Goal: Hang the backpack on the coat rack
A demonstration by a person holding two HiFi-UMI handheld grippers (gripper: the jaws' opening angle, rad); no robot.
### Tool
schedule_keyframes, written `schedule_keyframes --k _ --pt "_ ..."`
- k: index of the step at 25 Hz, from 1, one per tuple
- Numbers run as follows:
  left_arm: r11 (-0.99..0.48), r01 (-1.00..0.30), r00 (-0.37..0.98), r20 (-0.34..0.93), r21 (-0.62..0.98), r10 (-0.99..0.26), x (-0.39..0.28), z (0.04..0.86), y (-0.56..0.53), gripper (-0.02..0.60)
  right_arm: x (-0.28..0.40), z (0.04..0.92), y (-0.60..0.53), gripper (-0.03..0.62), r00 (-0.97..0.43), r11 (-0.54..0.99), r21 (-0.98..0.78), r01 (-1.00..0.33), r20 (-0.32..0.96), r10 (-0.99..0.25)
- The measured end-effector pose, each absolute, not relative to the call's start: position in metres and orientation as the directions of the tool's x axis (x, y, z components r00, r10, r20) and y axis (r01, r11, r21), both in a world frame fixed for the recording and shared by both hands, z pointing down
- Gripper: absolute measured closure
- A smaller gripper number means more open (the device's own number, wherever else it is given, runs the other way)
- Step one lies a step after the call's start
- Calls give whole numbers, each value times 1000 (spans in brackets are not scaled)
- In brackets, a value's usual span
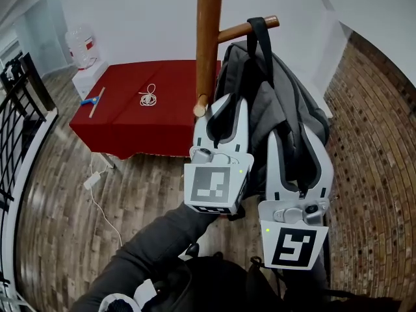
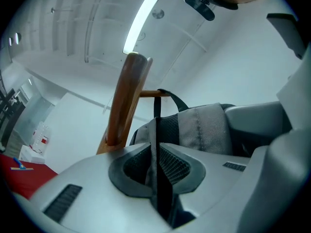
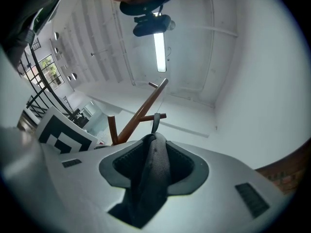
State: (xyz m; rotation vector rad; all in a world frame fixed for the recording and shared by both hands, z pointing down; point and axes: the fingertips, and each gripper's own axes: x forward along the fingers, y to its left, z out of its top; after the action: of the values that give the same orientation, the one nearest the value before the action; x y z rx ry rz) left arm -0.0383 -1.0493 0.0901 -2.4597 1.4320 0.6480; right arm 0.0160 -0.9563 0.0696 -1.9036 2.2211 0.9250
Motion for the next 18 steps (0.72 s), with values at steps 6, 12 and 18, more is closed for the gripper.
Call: schedule_keyframes --k 6,12,18 --pt "-505 -861 421 -480 56 -770 -34 96 -1036 537 19 75 -949 461 -240 35 411 -911 -458 -856" --pt "-517 -854 426 -483 66 -765 -37 96 -1028 537 20 78 -944 459 -237 35 413 -910 -450 -861" --pt "-560 -828 473 -487 40 -734 -44 99 -1014 536 10 81 -931 457 -195 -16 414 -910 -463 -864"
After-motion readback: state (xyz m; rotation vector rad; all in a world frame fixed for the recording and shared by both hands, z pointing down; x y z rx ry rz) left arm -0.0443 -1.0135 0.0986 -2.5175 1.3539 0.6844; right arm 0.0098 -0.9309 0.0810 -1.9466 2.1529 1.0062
